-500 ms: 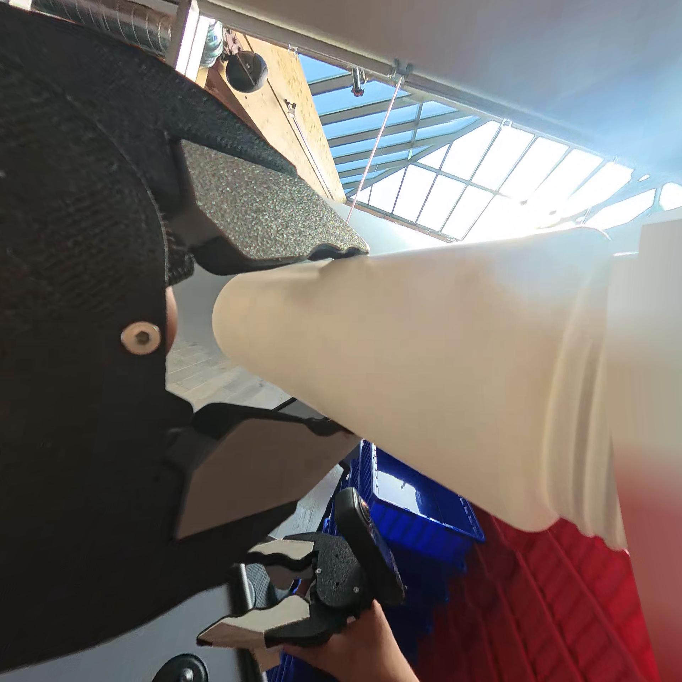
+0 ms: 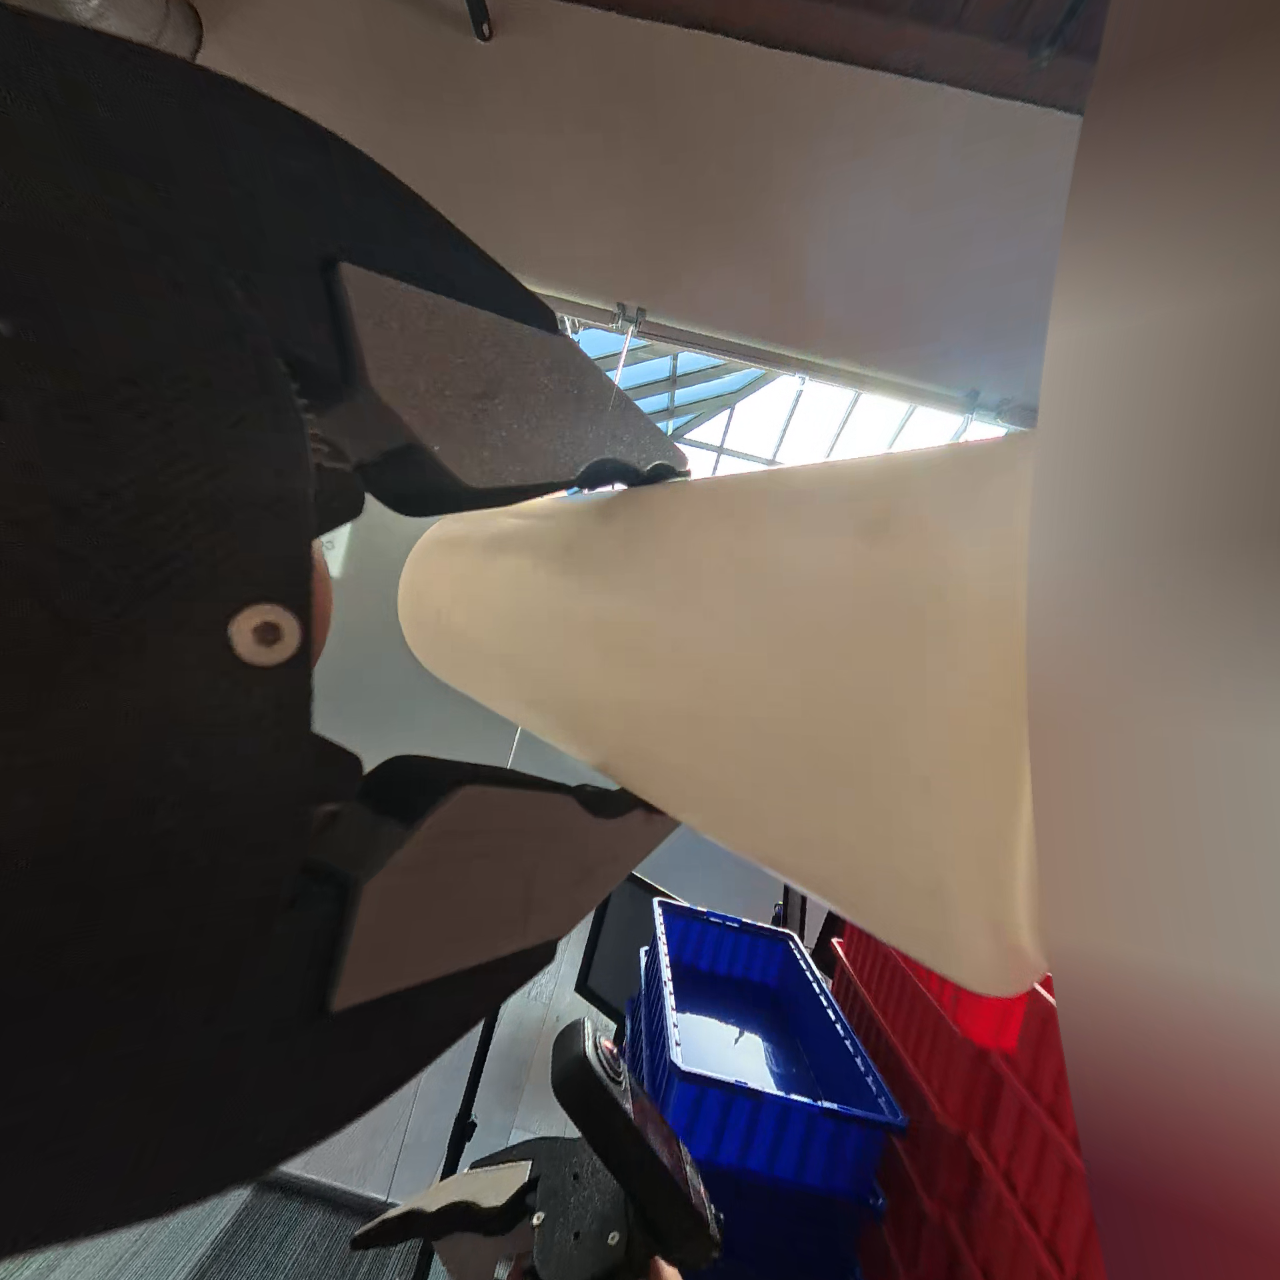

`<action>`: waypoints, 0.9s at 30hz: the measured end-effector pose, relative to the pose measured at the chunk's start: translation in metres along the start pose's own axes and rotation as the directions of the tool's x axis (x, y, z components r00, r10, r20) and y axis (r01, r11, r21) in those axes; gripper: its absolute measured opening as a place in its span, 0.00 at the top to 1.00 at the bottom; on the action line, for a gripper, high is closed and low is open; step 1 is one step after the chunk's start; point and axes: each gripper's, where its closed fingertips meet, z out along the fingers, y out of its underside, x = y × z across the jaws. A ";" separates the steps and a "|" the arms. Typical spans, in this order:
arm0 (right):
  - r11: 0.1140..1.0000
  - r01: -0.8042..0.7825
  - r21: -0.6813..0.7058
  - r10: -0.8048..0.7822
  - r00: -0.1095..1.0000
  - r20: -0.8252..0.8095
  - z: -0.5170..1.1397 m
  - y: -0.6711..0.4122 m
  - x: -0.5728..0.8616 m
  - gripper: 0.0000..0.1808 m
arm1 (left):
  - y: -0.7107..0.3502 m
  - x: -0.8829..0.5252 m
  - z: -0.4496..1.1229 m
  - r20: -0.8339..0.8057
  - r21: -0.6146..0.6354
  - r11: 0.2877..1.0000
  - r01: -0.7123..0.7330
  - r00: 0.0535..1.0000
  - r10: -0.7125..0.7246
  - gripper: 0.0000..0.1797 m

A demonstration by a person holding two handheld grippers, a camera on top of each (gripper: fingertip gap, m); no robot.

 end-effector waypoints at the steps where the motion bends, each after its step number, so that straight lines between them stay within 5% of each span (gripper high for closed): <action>1: 1.000 -0.001 -0.001 0.001 1.000 -0.005 0.001 0.000 0.000 0.60 | -0.001 -0.002 -0.001 -0.001 0.008 1.000 0.006 1.000 -0.006 0.51; 4: 1.000 0.012 -0.006 -0.012 0.999 -0.045 -0.001 -0.001 0.001 0.60 | 0.008 0.000 -0.004 -0.015 0.003 0.998 0.071 0.997 -0.071 0.52; 7: 0.999 0.038 0.017 -0.037 0.998 -0.058 -0.008 -0.005 -0.006 0.60 | 0.045 0.042 -0.010 -0.156 -0.064 0.916 0.397 0.902 -0.402 0.52; 9: 0.998 0.049 0.040 -0.047 0.997 -0.057 -0.017 -0.008 -0.010 0.59 | 0.080 0.104 -0.017 -0.261 -0.160 0.718 0.677 0.673 -0.692 0.51; 11: 0.996 0.058 0.064 -0.055 0.997 -0.048 -0.027 -0.012 -0.015 0.59 | 0.129 0.181 -0.030 -0.240 -0.316 0.443 0.839 0.381 -0.893 0.51; 14: 0.997 0.058 0.058 -0.055 0.997 -0.047 -0.037 -0.008 -0.013 0.59 | 0.196 0.277 -0.064 -0.057 -0.414 0.109 0.904 0.094 -0.994 0.52; 17: 0.998 -0.001 -0.058 0.001 1.000 -0.002 -0.011 0.026 -0.015 0.55 | 0.229 0.339 -0.092 0.070 -0.461 -0.084 0.884 -0.058 -0.996 0.52; 19: 0.993 -0.057 -0.107 0.064 0.996 0.065 0.017 0.047 -0.026 0.52 | 0.229 0.359 -0.097 0.072 -0.456 -0.156 0.876 -0.138 -0.988 0.52; 23: 0.988 -0.147 -0.036 0.151 0.963 0.222 0.054 0.038 -0.054 0.45 | 0.208 0.360 -0.089 -0.034 -0.409 -0.184 0.894 -0.217 -0.976 0.51; 27: 0.997 -0.037 -0.068 0.052 0.968 0.247 0.079 0.038 -0.078 0.38 | 0.195 0.345 -0.072 -0.082 -0.352 -0.228 0.908 -0.273 -0.959 0.51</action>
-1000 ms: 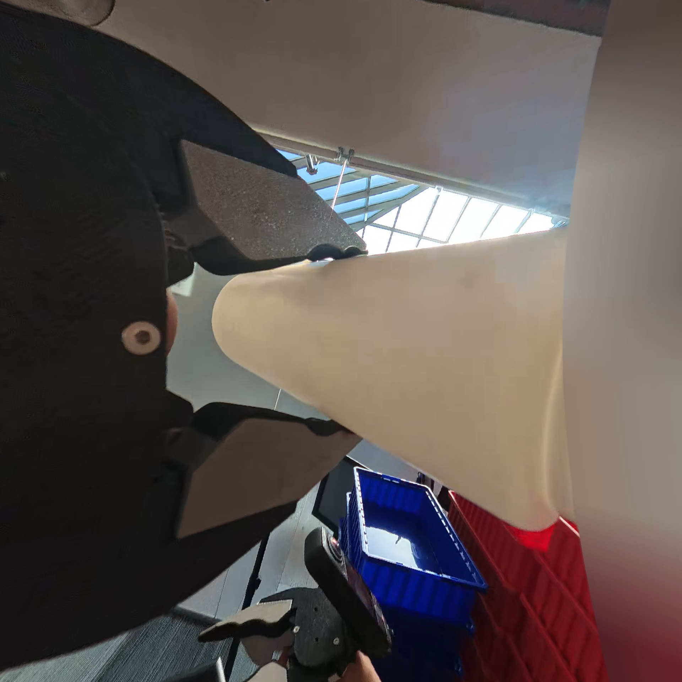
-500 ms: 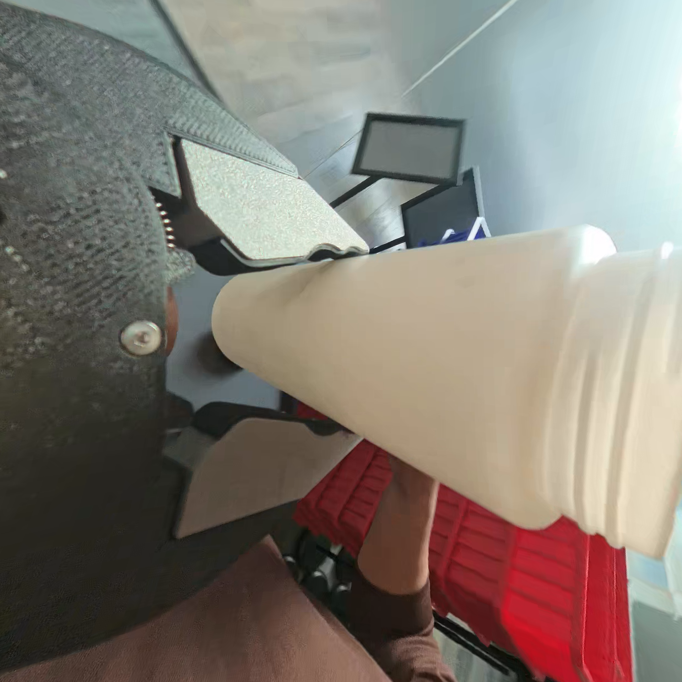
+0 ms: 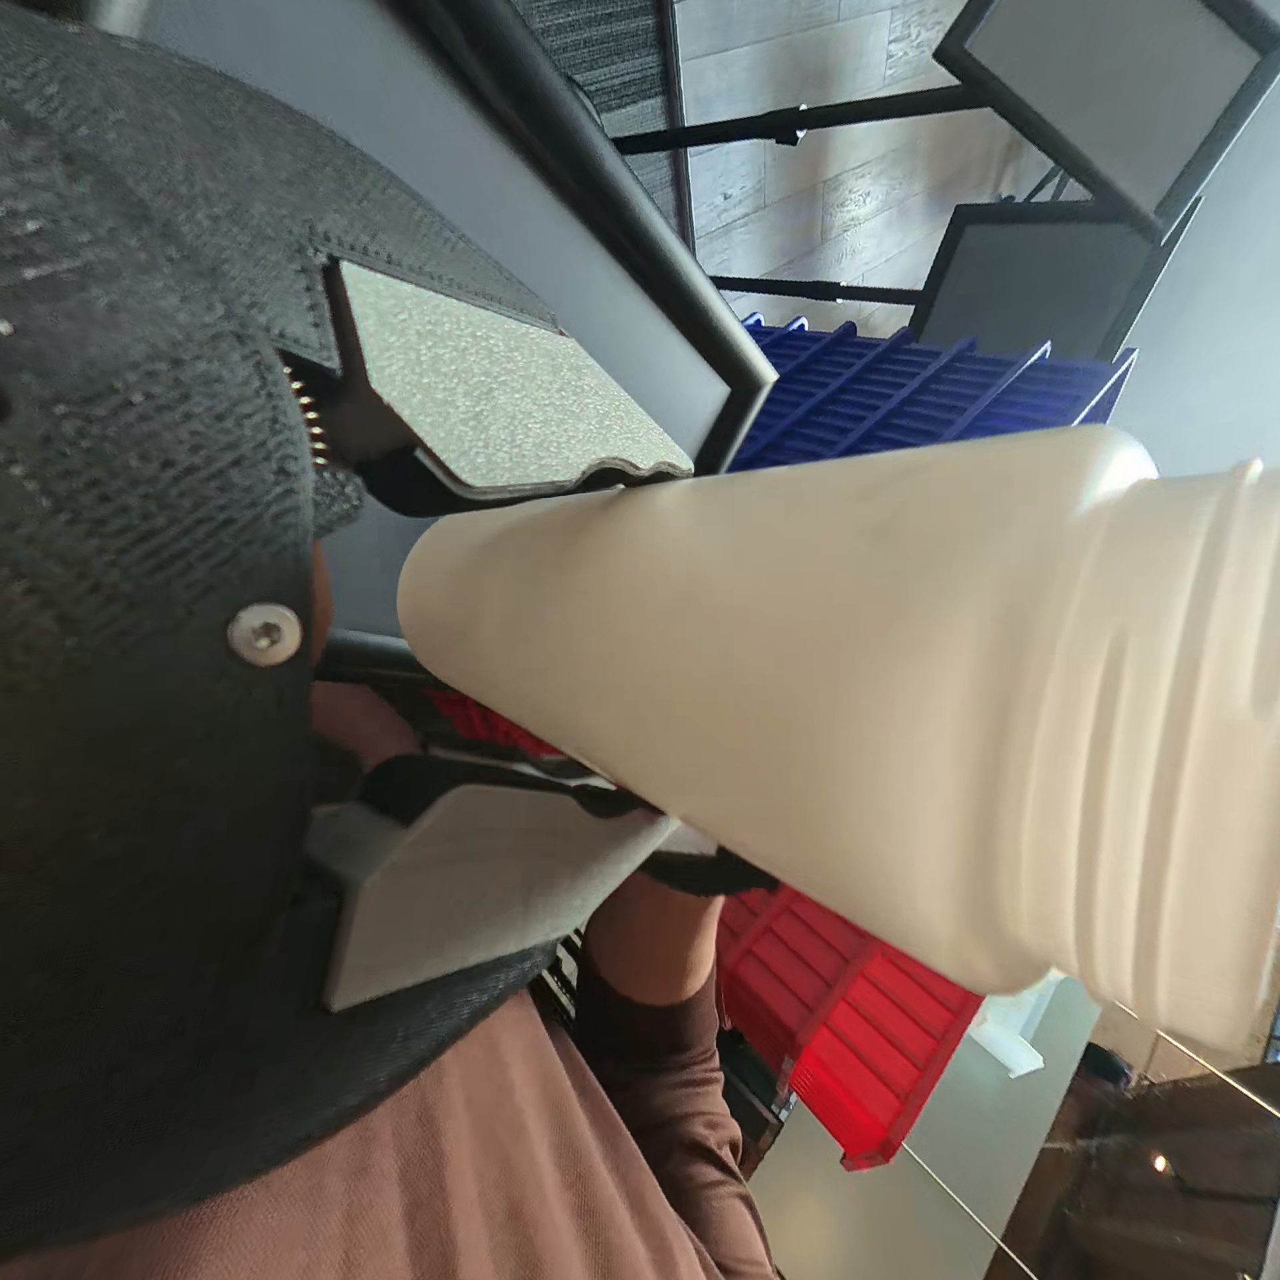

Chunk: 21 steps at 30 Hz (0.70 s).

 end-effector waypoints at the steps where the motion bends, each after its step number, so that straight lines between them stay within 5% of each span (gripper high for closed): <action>1: 0.999 0.038 -0.016 -0.038 0.998 -0.041 0.005 0.002 0.003 0.47 | -0.003 0.003 0.004 -0.007 0.004 1.000 0.007 1.000 -0.007 0.51; 9: 0.994 0.043 0.098 -0.026 0.985 -0.171 -0.012 -0.008 0.023 0.53 | -0.015 -0.009 0.005 0.107 -0.048 0.992 -0.120 0.986 0.124 0.51; 14: 0.940 0.025 0.339 0.026 0.989 -0.145 -0.071 -0.049 0.037 0.54 | -0.028 -0.001 -0.008 0.094 0.002 0.991 -0.134 0.987 0.133 0.51; 17: 0.854 0.328 0.404 -0.207 0.926 -0.315 -0.142 -0.108 0.032 0.54 | -0.022 -0.002 -0.012 0.098 -0.008 0.992 -0.126 0.987 0.126 0.53; 21: 0.629 0.769 0.111 -0.534 0.532 -0.657 -0.244 -0.202 0.007 0.53 | -0.001 -0.004 -0.013 0.062 -0.084 0.993 -0.081 0.994 0.086 0.54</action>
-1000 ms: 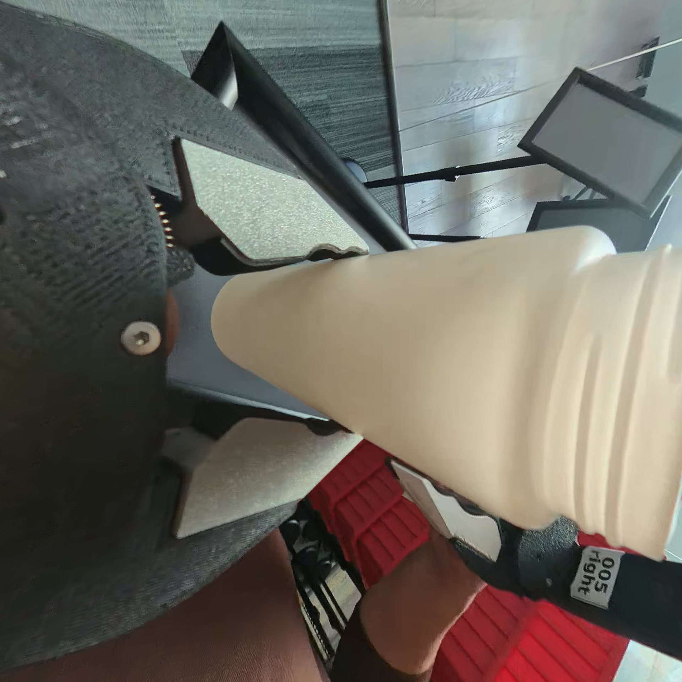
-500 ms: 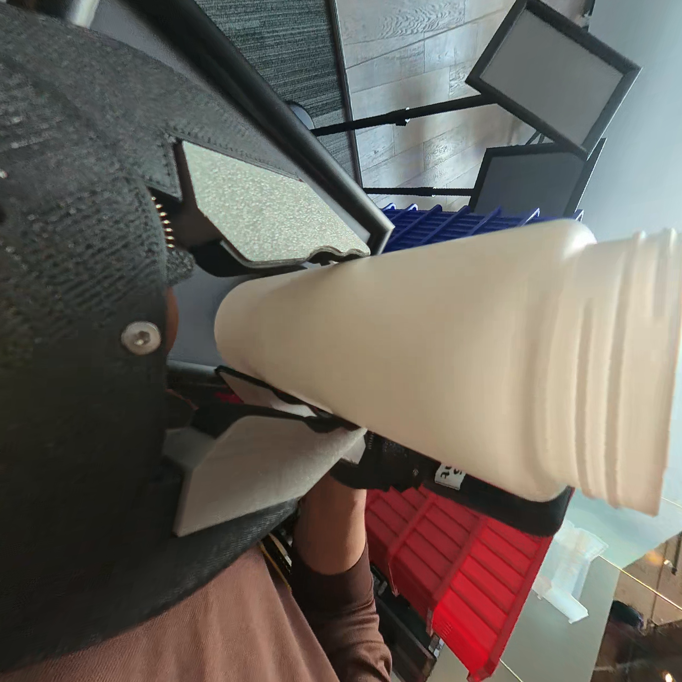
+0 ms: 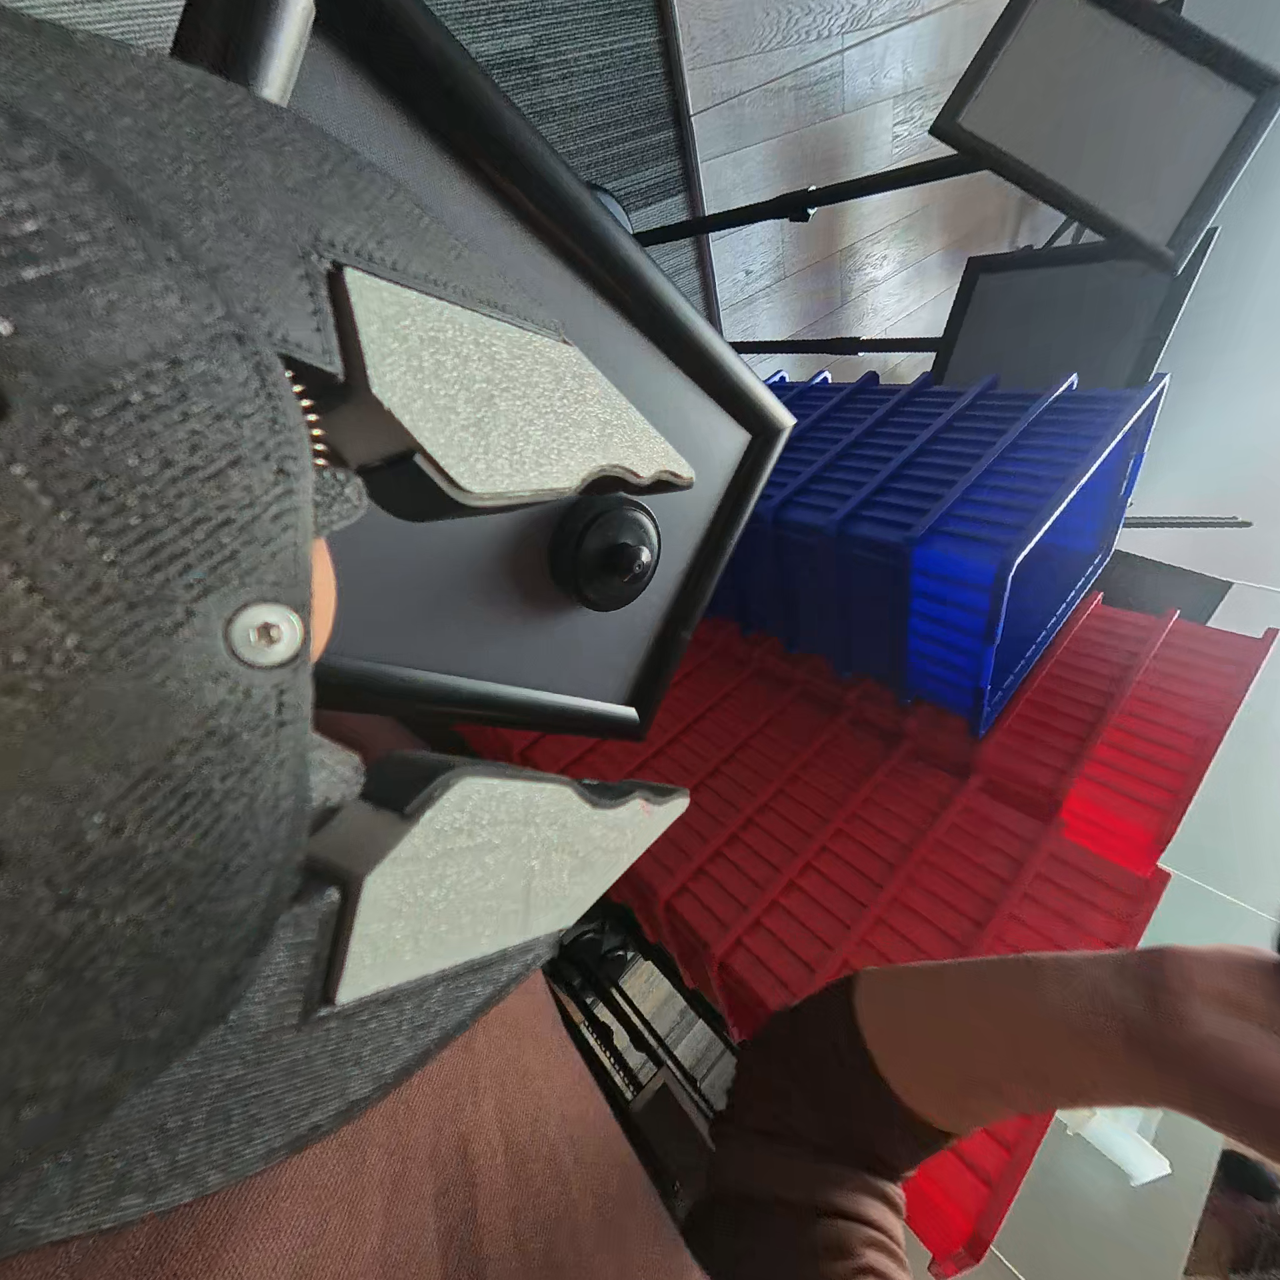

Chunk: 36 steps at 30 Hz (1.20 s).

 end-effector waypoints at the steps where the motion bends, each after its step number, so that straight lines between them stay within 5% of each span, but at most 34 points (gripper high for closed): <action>1: 0.991 0.133 -0.030 -0.134 0.990 -0.050 -0.007 -0.020 0.021 0.53 | 0.003 0.001 0.000 -0.005 -0.005 1.000 0.002 1.000 -0.002 0.54; 4: 0.901 0.421 -0.106 -0.431 0.895 -0.113 -0.019 -0.068 0.053 0.53 | 0.006 0.000 -0.002 0.016 0.011 1.000 -0.017 1.000 0.017 0.55; 7: 0.863 0.493 -0.111 -0.501 0.863 -0.061 -0.016 -0.090 0.046 0.53 | 0.005 -0.001 -0.004 0.035 0.029 0.999 -0.026 0.999 0.025 0.54; 10: 0.934 0.346 -0.091 -0.345 0.938 0.028 0.000 -0.067 0.020 0.53 | -0.010 0.002 -0.005 0.045 0.057 0.997 -0.054 0.998 0.052 0.49; 13: 0.997 0.001 -0.081 0.019 0.971 0.239 0.024 -0.010 -0.060 0.53 | -0.052 0.018 -0.009 0.057 0.121 0.981 -0.149 0.988 0.143 0.41; 17: 0.898 -0.408 -0.165 0.438 0.796 0.418 0.049 0.056 -0.186 0.53 | -0.098 0.061 -0.014 -0.101 0.196 0.960 -0.200 0.970 0.223 0.35; 19: 0.843 -0.493 -0.216 0.533 0.711 0.458 0.057 0.076 -0.227 0.54 | -0.088 0.068 -0.009 -0.197 0.117 0.976 -0.186 0.958 0.206 0.39; 22: 0.811 -0.526 -0.255 0.578 0.658 0.483 0.063 0.089 -0.251 0.53 | -0.061 0.070 0.001 -0.256 0.016 0.983 -0.183 0.950 0.181 0.49; 31: 0.695 -0.488 -0.528 0.697 0.638 0.328 0.043 0.183 -0.235 0.62 | -0.018 -0.021 0.006 0.041 -0.017 0.988 -0.155 0.987 0.156 0.52; 36: 0.621 -0.354 -0.700 0.695 0.662 0.281 0.016 0.238 -0.260 0.54 | 0.010 -0.036 0.009 0.096 -0.064 0.987 -0.145 0.984 0.151 0.52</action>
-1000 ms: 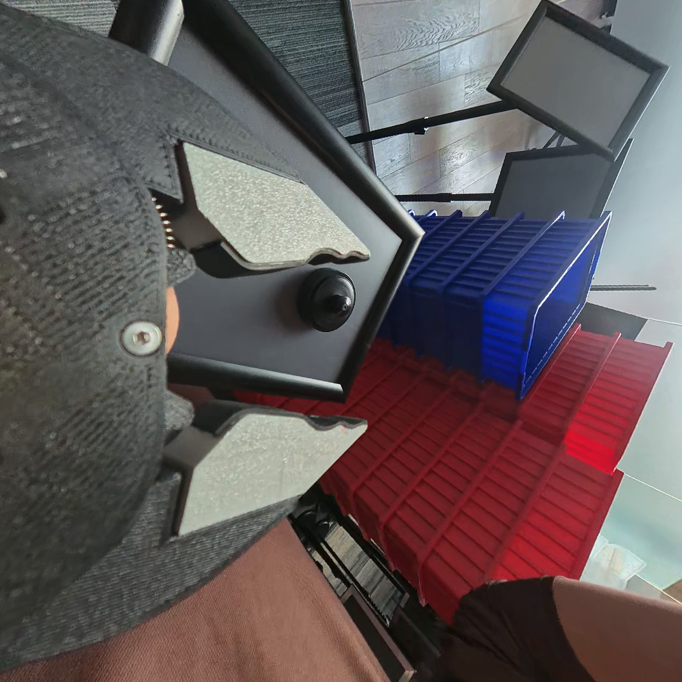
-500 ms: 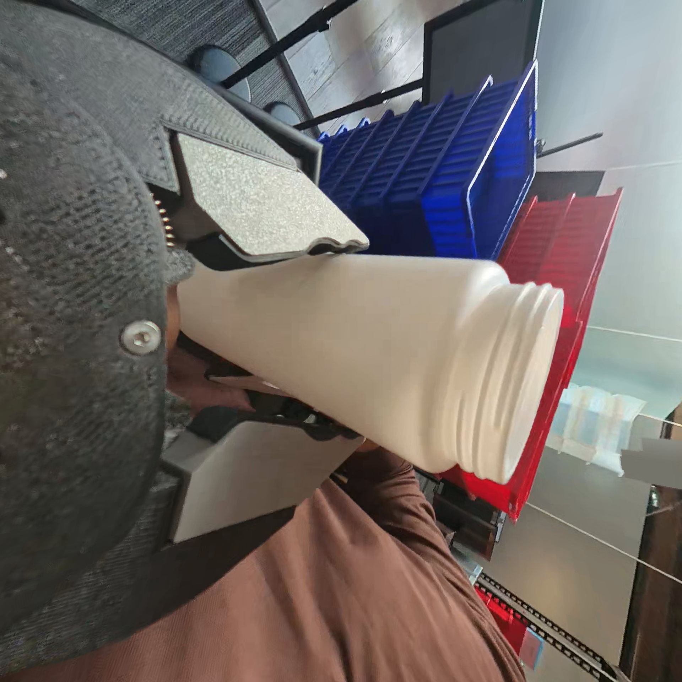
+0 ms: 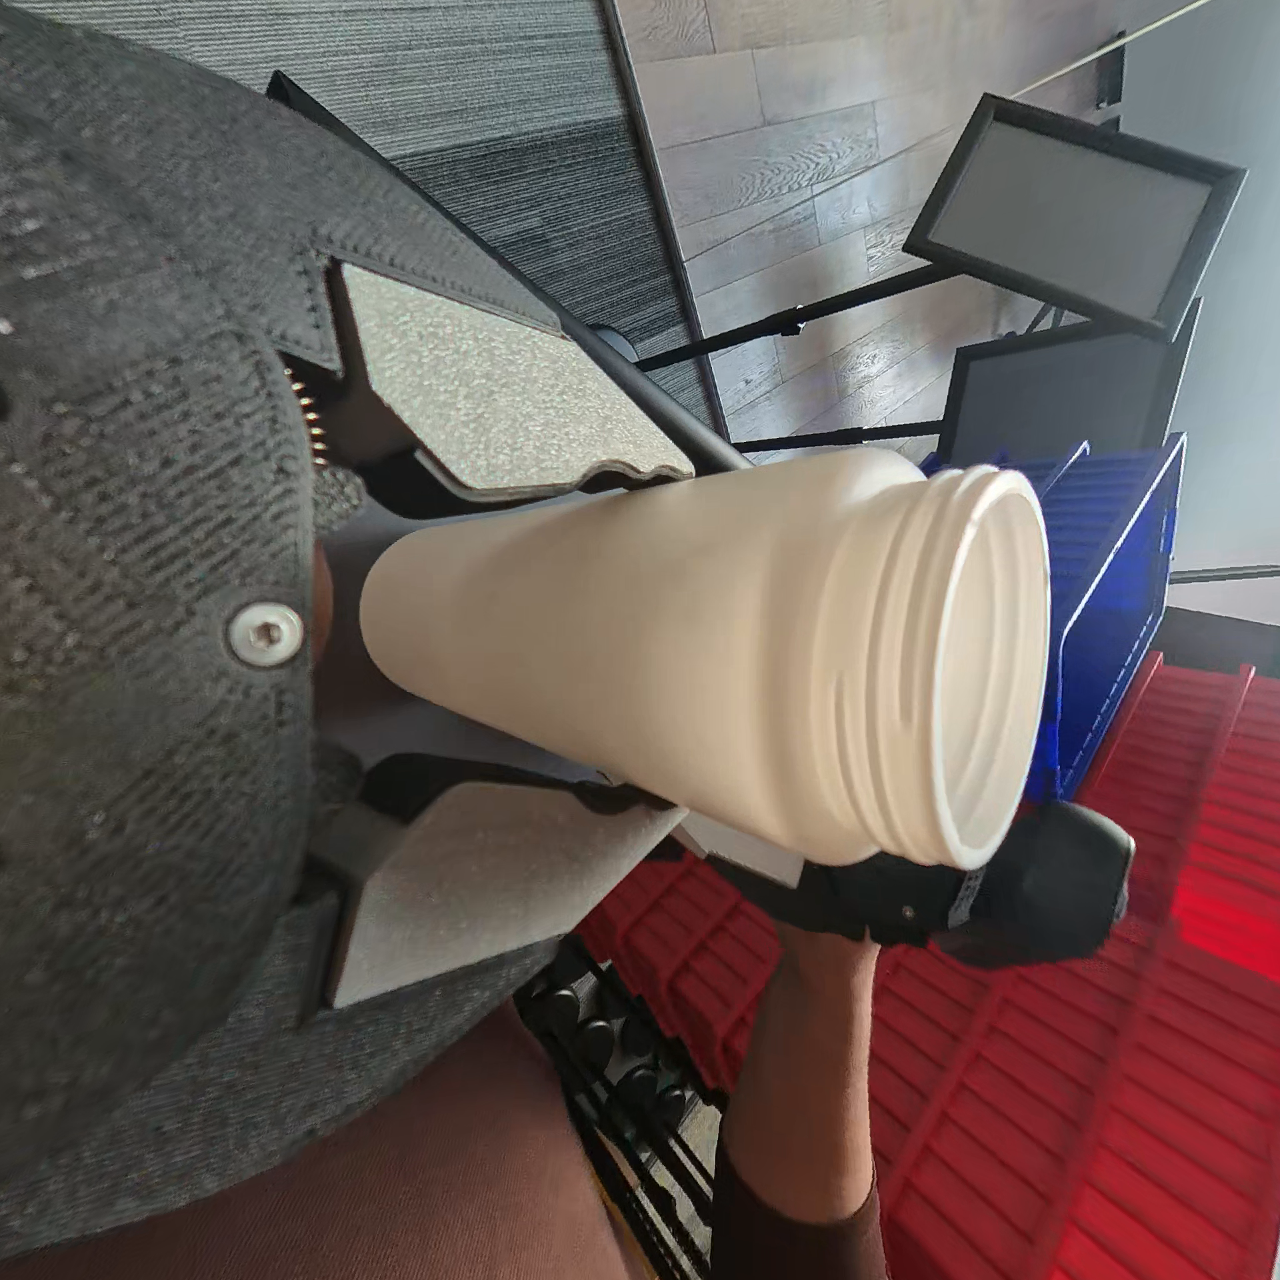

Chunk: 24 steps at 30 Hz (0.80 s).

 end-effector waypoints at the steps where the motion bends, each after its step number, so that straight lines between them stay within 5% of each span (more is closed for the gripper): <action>1: 0.999 0.005 -0.036 -0.006 1.000 -0.023 0.005 0.008 0.003 0.53 | 0.000 -0.001 0.000 0.001 -0.006 1.000 0.003 1.000 -0.003 0.52; 9: 0.993 0.014 -0.114 -0.018 0.999 -0.034 0.029 0.022 0.007 0.61 | -0.006 -0.003 0.002 0.013 -0.039 0.998 -0.047 0.999 0.047 0.52; 12: 0.998 -0.027 -0.049 0.025 0.998 -0.050 0.026 0.018 0.008 0.62 | -0.026 -0.023 -0.003 0.111 -0.244 0.931 -0.270 0.946 0.304 0.52; 14: 0.995 -0.092 0.047 0.094 0.995 -0.030 0.019 0.009 0.005 0.61 | -0.047 -0.041 -0.010 0.148 -0.478 0.710 -0.517 0.750 0.645 0.53; 16: 0.976 -0.151 0.158 0.156 0.987 -0.022 0.006 -0.001 0.007 0.61 | -0.069 -0.059 -0.017 0.044 -0.695 0.305 -0.651 0.384 0.922 0.53; 18: 0.943 -0.211 0.255 0.218 0.976 0.001 -0.008 -0.008 0.011 0.61 | -0.086 -0.069 -0.015 -0.129 -0.763 -0.083 -0.641 0.026 0.991 0.53; 19: 0.924 -0.239 0.299 0.246 0.969 0.013 -0.016 -0.011 0.013 0.61 | -0.086 -0.070 -0.011 -0.207 -0.752 -0.203 -0.627 -0.068 0.976 0.52; 21: 0.883 -0.276 0.379 0.286 0.958 0.031 -0.030 -0.016 0.018 0.61 | -0.079 -0.073 -0.002 -0.303 -0.718 -0.336 -0.609 -0.161 0.939 0.53; 24: 0.836 -0.302 0.457 0.321 0.946 0.039 -0.047 -0.020 0.022 0.61 | -0.079 -0.086 0.007 -0.357 -0.702 -0.439 -0.560 -0.256 0.898 0.53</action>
